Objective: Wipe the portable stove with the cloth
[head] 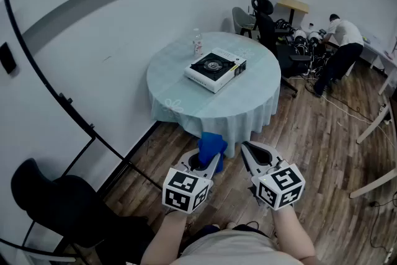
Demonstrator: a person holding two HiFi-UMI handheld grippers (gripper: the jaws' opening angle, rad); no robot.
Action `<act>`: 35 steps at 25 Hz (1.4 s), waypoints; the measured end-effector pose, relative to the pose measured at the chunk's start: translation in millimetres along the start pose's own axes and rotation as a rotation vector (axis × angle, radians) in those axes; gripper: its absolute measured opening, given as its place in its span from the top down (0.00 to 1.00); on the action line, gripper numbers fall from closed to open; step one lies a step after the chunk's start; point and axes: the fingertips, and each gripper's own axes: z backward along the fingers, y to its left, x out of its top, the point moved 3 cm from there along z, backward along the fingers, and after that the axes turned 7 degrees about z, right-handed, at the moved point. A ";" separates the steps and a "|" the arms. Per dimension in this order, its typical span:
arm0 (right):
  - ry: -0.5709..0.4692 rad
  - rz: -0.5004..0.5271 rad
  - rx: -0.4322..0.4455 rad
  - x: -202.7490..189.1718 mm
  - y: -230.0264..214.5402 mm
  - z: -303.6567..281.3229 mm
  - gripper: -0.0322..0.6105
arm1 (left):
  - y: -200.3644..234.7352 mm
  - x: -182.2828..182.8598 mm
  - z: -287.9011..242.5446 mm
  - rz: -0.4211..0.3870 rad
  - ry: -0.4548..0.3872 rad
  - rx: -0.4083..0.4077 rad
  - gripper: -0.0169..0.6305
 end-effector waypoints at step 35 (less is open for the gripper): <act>0.034 -0.063 -0.031 -26.4 -50.5 -75.1 0.91 | 48.0 9.6 -72.2 0.035 0.014 -0.067 0.83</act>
